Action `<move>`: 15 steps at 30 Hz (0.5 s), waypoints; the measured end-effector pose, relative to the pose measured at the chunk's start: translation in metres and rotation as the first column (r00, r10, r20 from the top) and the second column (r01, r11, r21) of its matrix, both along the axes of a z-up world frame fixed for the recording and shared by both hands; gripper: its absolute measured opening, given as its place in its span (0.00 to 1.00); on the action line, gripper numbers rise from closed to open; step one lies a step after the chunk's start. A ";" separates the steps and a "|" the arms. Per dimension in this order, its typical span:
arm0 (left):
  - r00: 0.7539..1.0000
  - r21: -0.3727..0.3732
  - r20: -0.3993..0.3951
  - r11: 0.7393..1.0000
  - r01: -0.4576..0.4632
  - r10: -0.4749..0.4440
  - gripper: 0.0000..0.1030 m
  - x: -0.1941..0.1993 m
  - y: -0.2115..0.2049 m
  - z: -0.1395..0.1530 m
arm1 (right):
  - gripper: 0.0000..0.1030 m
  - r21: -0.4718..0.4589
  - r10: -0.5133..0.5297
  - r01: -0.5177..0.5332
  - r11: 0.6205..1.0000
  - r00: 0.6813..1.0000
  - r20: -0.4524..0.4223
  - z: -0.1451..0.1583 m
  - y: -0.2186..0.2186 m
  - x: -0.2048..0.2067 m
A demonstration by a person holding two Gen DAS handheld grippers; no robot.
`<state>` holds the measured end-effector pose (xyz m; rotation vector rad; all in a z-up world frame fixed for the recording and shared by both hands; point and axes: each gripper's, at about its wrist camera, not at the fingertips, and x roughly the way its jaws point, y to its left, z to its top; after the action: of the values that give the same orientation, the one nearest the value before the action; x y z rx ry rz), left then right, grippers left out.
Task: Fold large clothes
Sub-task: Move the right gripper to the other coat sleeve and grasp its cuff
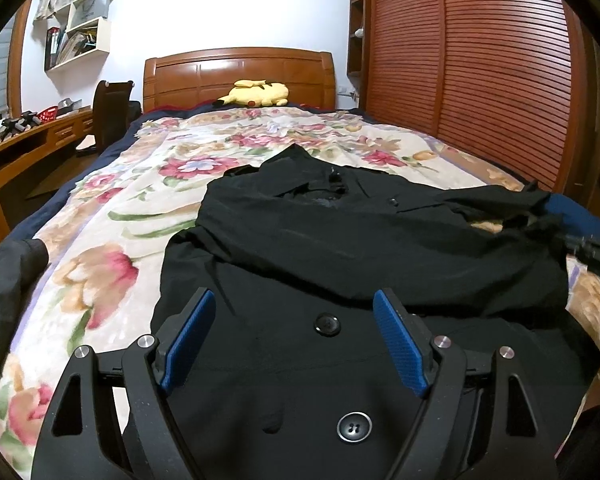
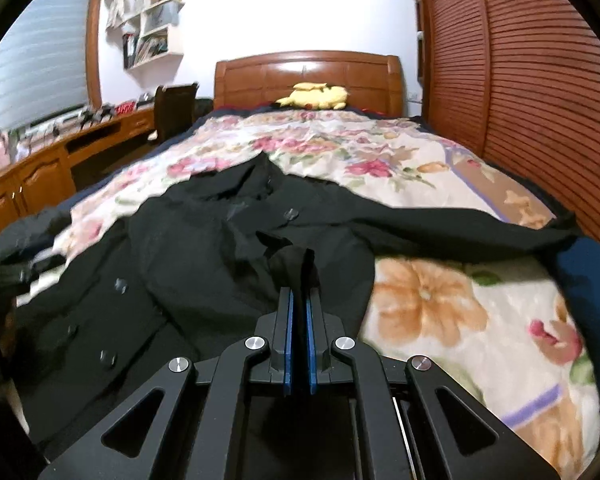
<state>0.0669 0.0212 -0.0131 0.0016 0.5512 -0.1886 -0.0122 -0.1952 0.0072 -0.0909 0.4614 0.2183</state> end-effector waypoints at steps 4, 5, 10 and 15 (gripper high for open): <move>1.000 0.000 0.005 1.000 0.013 -0.013 0.79 0.000 -0.006 0.001 | 0.05 -0.040 -0.004 0.003 0.999 1.000 -0.029 -0.004 0.008 -0.009; 1.000 -0.004 0.005 1.000 0.020 -0.020 0.79 0.000 -0.008 0.002 | 0.06 -0.043 -0.008 0.006 0.999 0.999 -0.033 -0.002 0.004 -0.012; 0.999 -0.009 0.012 0.999 0.046 -0.046 0.79 -0.002 -0.015 0.005 | 0.13 -0.098 -0.038 0.034 0.995 0.998 -0.041 0.013 -0.002 -0.015; 0.997 -0.024 0.018 0.997 0.071 -0.070 0.79 -0.002 -0.024 0.008 | 0.66 -0.151 -0.069 0.066 0.986 0.997 -0.014 0.024 -0.001 -0.019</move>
<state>0.0649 -0.0027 -0.0056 -0.0014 0.5316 -0.2641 -0.0311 -0.1964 0.0317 -0.2207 0.4993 0.1171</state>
